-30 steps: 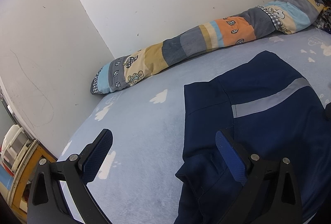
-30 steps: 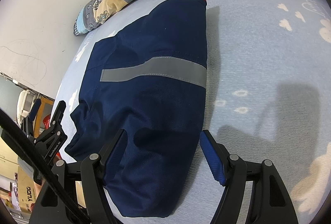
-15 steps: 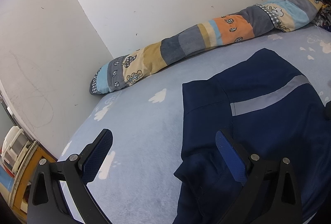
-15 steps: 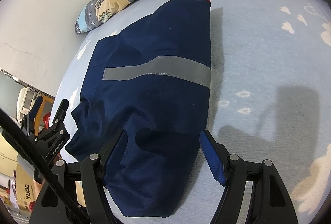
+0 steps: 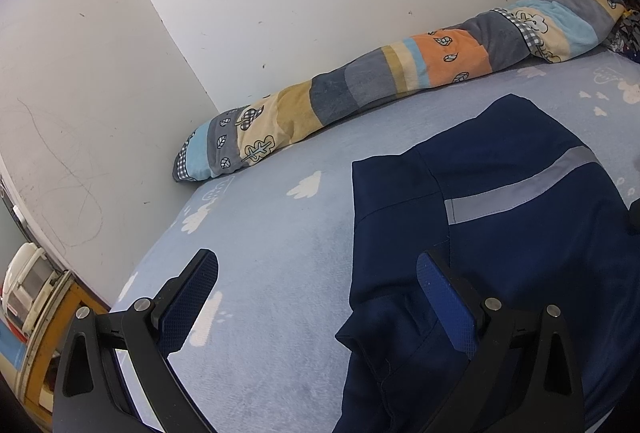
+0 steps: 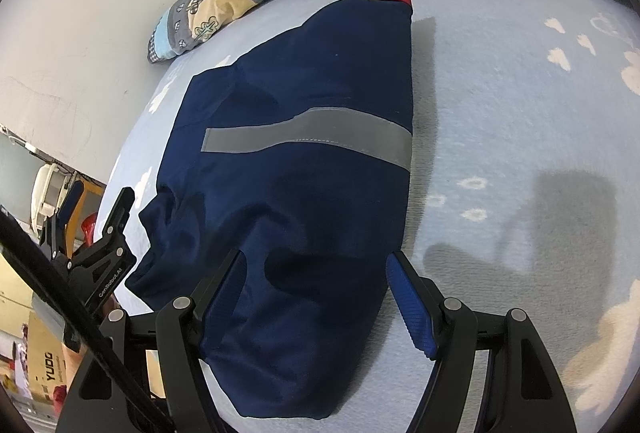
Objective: Fold large clothes
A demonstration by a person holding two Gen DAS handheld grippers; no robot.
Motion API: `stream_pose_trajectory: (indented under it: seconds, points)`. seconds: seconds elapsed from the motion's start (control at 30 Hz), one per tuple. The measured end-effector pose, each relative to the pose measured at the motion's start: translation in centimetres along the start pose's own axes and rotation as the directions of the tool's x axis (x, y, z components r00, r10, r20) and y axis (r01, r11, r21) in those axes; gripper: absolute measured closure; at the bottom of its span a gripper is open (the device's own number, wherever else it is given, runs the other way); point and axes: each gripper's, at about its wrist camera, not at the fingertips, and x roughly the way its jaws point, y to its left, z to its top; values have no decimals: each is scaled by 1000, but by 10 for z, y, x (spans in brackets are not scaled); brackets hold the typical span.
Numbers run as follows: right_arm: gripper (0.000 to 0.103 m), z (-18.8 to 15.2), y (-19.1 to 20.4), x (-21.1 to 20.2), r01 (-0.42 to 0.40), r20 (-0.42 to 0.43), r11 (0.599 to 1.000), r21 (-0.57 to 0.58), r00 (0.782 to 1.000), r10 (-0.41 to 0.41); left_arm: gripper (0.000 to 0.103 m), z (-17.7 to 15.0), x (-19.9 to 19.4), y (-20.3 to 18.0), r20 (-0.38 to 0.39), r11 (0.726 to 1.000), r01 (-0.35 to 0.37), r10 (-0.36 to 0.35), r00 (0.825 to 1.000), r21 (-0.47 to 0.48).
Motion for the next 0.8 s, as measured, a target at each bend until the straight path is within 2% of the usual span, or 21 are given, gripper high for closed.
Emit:
stream_pose_trajectory:
  seconds: [0.37,0.47,0.6,0.73,0.8]
  points:
    - [26,-1,8,0,9,4,1000,-24,1000,-9,3,1,1,0,-10,1000,9,-9,1000,-13]
    - [26,-4,19,-9,48,54,997,-63,998,-45,3,1,1,2,-17,999,21,-22,1000,-40]
    - [26,-12,45,-24,102,149,986,-133,985,-82,3,3,-6,3,-32,991,57,-61,998,-121]
    - [21,-29,69,-40,191,234,961,-200,962,-142,3,4,-31,5,-9,981,71,-74,997,-180]
    - [20,-40,78,-46,233,267,945,-228,949,-170,3,1,-46,13,-10,966,82,-87,996,-245]
